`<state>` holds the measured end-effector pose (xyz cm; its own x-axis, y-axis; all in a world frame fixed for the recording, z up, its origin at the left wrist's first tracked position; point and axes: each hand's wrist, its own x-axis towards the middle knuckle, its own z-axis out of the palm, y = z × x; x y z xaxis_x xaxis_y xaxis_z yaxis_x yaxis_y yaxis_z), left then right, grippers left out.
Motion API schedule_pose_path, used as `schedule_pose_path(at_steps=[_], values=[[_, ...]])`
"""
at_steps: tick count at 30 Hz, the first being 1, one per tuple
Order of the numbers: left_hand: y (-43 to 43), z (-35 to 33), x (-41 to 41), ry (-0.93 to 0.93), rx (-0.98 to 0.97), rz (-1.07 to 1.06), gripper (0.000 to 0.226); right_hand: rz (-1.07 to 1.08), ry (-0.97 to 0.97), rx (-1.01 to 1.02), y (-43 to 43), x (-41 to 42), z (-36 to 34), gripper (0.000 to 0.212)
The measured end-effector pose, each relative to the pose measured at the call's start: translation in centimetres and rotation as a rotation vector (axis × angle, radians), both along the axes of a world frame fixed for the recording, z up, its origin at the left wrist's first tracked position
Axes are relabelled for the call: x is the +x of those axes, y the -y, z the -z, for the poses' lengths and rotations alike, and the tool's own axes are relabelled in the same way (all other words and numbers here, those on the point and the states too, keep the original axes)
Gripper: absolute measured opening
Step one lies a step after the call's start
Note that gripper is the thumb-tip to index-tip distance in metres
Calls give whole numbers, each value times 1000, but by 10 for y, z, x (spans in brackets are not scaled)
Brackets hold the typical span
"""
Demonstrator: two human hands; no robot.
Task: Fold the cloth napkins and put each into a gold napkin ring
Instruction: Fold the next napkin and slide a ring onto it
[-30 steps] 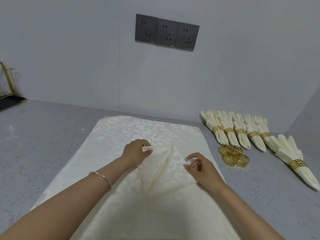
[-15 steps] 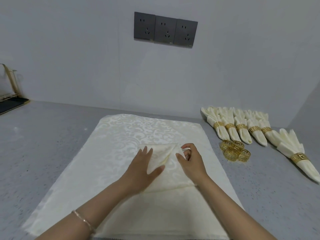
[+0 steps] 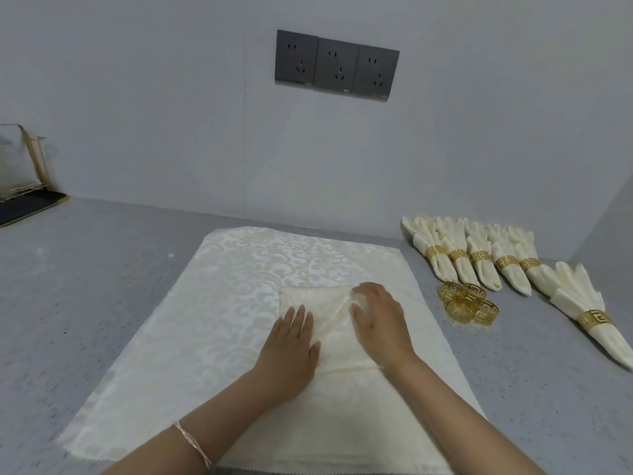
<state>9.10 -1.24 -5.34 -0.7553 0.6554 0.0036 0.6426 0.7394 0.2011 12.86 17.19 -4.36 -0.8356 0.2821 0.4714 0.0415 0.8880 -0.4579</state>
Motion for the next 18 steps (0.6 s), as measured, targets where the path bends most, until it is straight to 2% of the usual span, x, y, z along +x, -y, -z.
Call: schedule_pose_path(at_steps=[3, 6, 9, 13, 18], values=[[-1, 4, -1, -8, 2, 3, 57, -348, 251, 173, 10, 7, -1, 39], [0, 8, -2, -22, 21, 0, 57, -462, 476, 137, 14, 11, 1, 45], [1, 12, -1, -35, 63, -7, 58, -431, 565, 174, 10, 5, 1, 51], [1, 16, -1, -58, 120, 1, 91, -306, 610, 261, -4, -12, 3, 55], [1, 16, -2, -49, 154, -6, 89, -234, 633, 233, -21, -26, 2, 55]])
